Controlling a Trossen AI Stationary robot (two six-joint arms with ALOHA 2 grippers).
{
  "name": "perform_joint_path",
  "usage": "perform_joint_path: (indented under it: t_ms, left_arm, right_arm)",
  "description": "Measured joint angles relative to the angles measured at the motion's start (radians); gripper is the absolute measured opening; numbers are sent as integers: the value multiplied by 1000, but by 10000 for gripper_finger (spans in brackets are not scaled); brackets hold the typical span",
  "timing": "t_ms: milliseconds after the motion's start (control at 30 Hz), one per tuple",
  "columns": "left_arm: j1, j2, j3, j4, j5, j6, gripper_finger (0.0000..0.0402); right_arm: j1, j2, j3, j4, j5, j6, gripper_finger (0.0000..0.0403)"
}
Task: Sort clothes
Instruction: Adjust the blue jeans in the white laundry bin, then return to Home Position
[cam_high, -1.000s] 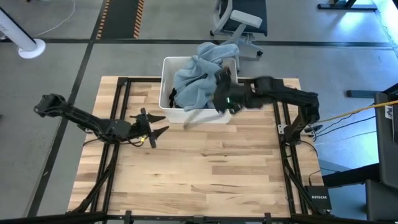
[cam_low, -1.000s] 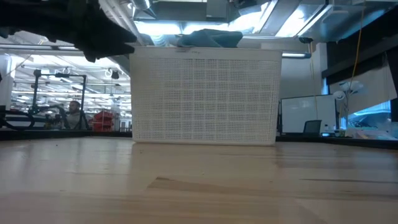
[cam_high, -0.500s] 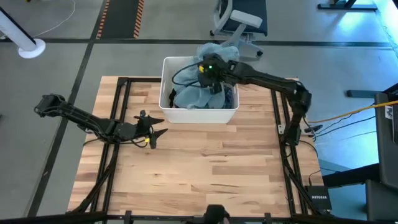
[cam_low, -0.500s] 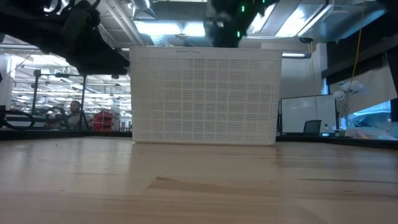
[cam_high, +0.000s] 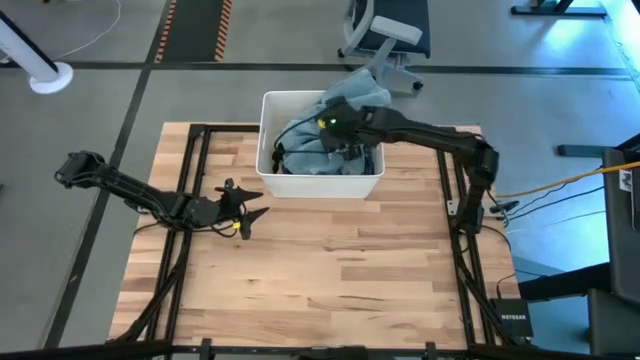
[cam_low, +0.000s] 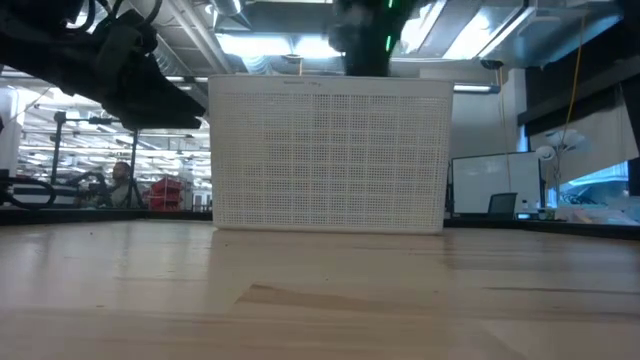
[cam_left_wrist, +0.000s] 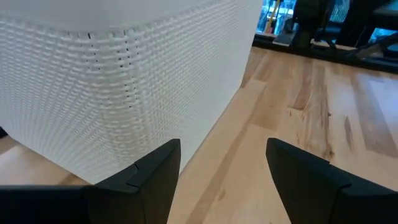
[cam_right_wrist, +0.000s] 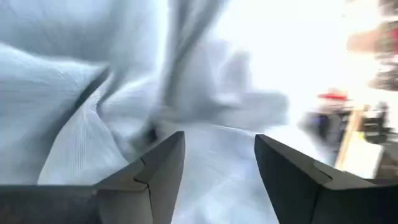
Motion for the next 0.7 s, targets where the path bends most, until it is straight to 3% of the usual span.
perform_joint_path:
  t_ms: [200, 333, 500, 700]
  left_arm:
    - [0, 0, 0, -18, 77, -11, 233]
    - [0, -10, 9, -11, 89, 0, 233]
    - [-1, -45, 47, -7, 200, 64, 233]
    - [-1, -87, 52, -21, 275, 110, 233]
  right_arm:
    - [91, -82, 240, -246, 24, 74, 214]
    - [177, -142, 332, -398, -39, 181, 214]
    - [288, -218, 299, -550, -65, 290, 214]
    - [419, -375, 93, -586, -30, 404, 214]
